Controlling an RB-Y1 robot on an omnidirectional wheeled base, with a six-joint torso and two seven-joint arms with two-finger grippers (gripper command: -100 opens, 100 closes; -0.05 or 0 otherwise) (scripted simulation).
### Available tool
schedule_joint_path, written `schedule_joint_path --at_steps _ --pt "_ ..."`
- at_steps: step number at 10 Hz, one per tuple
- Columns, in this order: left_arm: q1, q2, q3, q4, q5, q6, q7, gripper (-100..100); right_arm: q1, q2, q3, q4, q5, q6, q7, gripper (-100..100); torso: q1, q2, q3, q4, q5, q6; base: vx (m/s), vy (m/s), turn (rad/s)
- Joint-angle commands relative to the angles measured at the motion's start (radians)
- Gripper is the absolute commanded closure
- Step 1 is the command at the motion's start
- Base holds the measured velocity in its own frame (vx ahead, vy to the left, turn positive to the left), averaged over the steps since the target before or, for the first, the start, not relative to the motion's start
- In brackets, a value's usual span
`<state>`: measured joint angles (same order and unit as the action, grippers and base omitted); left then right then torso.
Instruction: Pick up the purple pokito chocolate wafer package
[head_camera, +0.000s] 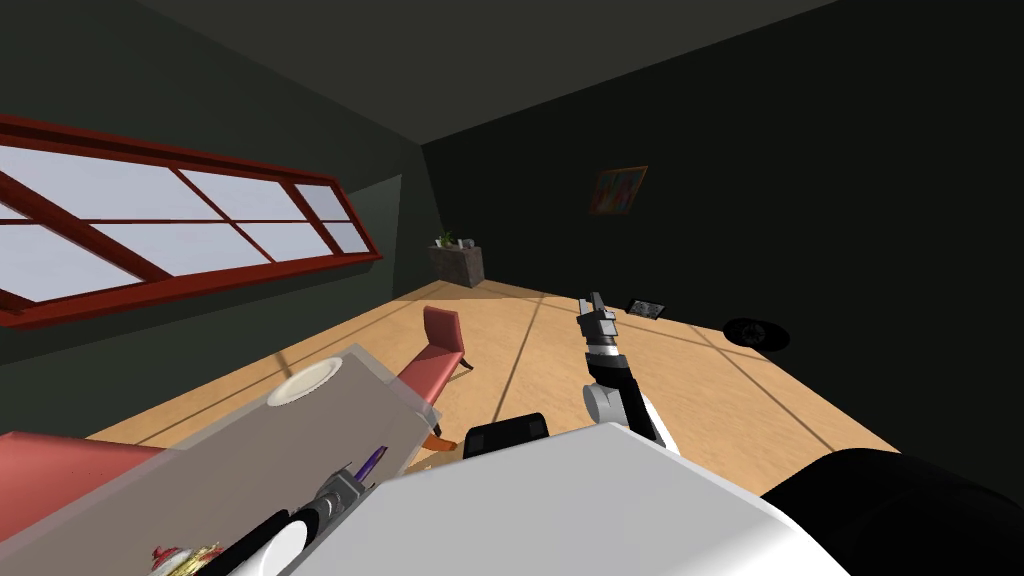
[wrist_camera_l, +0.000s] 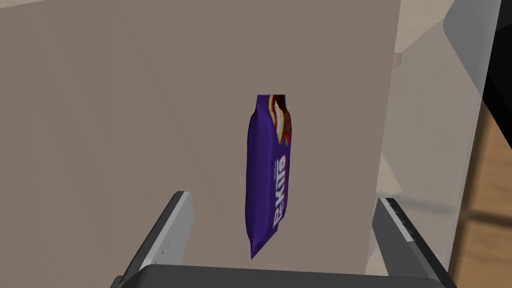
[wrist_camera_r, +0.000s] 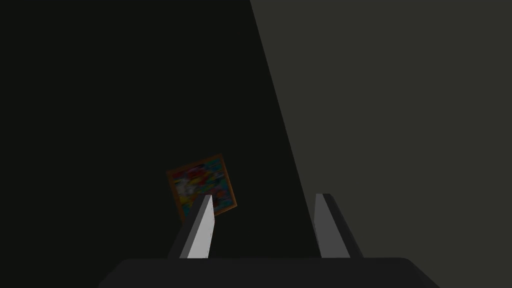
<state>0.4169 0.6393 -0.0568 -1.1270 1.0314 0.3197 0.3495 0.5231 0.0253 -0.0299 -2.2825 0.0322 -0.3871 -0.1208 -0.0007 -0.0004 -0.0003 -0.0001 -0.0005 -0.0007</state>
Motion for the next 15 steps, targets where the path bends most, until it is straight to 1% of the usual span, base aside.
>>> schedule_joint_path --at_steps 1,3,4,5,6,7,8,9,10,11,15 --pt "-0.002 0.028 0.0 0.043 0.032 0.024 0.009 -100 0.0 0.0 0.0 0.0 0.0 0.0 0.0 0 0.0 0.0 0.0 0.0 0.0 0.0 0.024 0.0 -0.106" --pt "-0.004 0.044 0.0 0.07 0.05 0.04 0.017 -100 0.0 0.0 0.0 0.0 0.0 0.0 0.0 0 0.0 0.0 0.0 0.0 0.0 0.0 0.025 0.004 -0.06" --pt "-0.005 0.039 0.0 0.062 0.043 0.035 0.016 -100 0.0 0.0 0.0 0.0 0.0 0.0 0.0 0 0.0 0.0 0.0 0.0 0.0 0.0 0.01 0.003 -0.004" --pt "-0.006 0.041 0.0 0.065 0.046 0.037 0.015 0 0.0 0.0 0.0 0.0 0.0 0.0 0.0 0 0.0 0.0 0.0 0.0 0.0 0.0 0.0 0.0 0.0" --pt "-0.024 0.008 0.001 0.092 0.021 0.023 0.009 -100 0.0 0.0 0.0 0.0 0.0 0.0 0.0 0 0.0 0.001 0.0 0.0 0.0 0.0 0.012 0.039 0.002" --pt "-0.033 -0.008 0.002 0.106 0.009 0.017 0.006 -100 0.0 0.0 0.0 0.0 0.0 0.0 0.0 0 0.002 0.0 0.0 0.0 0.001 0.0 0.021 0.072 -0.003" --pt "-0.038 -0.016 0.002 0.113 0.003 0.014 0.005 -100 0.0 0.0 0.0 0.0 0.0 0.0 0.0 0 0.004 0.0 0.0 0.0 0.001 0.0 0.02 0.063 -0.006" --pt "-0.051 -0.041 0.003 0.134 -0.015 0.004 0.0 -100 0.0 0.0 0.0 0.0 0.0 0.0 0.0 0 0.004 0.0 0.0 0.0 0.001 0.0 0.025 0.067 0.0" --pt "-0.049 -0.025 -0.001 0.13 0.006 0.008 -0.003 -100 0.0 0.0 0.0 0.0 0.0 0.0 0.0 0 0.004 -0.001 0.0 0.0 0.001 0.0 0.013 0.032 -0.006" --pt "-0.051 -0.027 -0.002 0.134 0.006 0.006 -0.007 100 0.0 0.0 0.0 0.0 0.0 0.0 0.0 0 0.002 0.0 0.0 0.0 0.001 0.0 0.002 0.006 -0.001" --pt "-0.051 -0.026 -0.001 0.133 0.006 0.006 -0.007 100 0.0 0.0 0.0 0.0 0.0 0.0 0.0 0 0.002 0.001 0.0 0.0 0.001 0.0 0.0 0.0 0.0"
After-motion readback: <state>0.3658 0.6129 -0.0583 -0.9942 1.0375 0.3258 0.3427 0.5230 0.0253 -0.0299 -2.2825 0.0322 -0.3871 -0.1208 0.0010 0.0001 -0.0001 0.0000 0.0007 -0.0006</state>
